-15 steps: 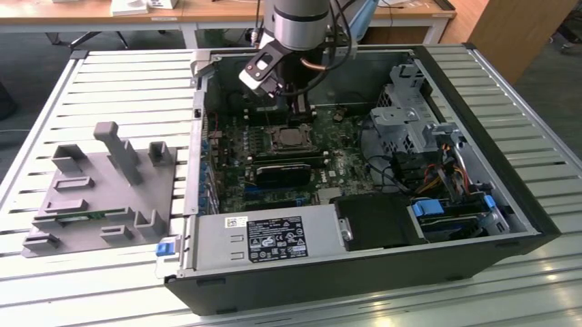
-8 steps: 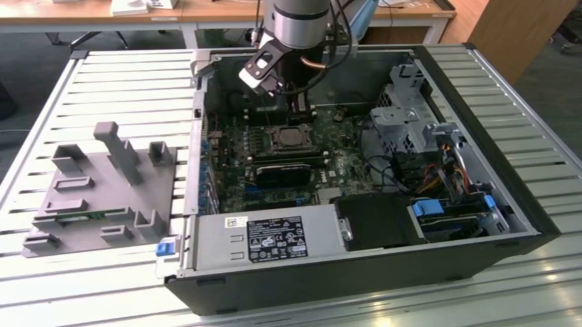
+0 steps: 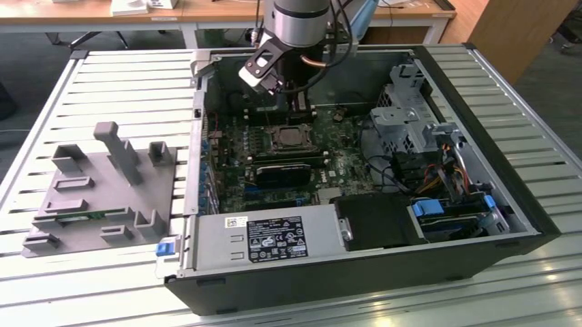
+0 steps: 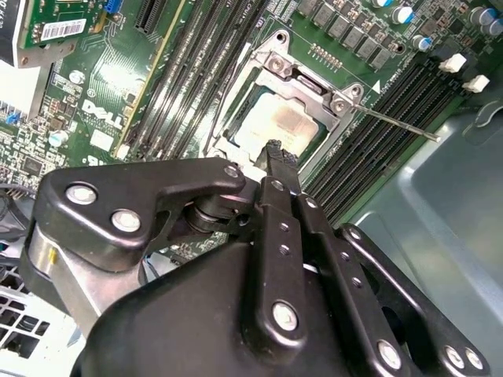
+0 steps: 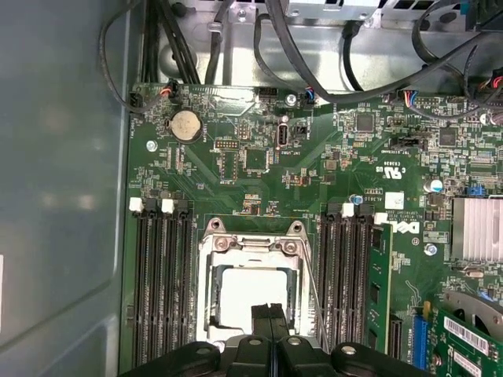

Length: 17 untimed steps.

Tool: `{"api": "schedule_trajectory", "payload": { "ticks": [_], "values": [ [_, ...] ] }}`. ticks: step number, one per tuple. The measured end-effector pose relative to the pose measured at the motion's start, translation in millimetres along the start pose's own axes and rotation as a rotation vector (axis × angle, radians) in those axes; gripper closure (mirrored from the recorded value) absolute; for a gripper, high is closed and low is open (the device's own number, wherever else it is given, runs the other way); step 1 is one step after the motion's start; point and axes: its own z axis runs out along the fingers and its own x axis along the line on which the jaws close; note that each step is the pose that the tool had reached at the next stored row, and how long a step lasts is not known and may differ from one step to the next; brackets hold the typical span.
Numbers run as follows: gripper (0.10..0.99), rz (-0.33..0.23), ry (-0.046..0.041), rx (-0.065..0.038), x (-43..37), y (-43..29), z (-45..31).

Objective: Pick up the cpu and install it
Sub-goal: 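Install the first cpu locking lever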

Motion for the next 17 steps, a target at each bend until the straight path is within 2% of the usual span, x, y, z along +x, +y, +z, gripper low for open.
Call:
{"api": "schedule_trajectory", "payload": {
  "ticks": [17],
  "values": [
    [0.98,0.0,0.0001,0.0,0.1,0.1,-6.1]
  ]
}}
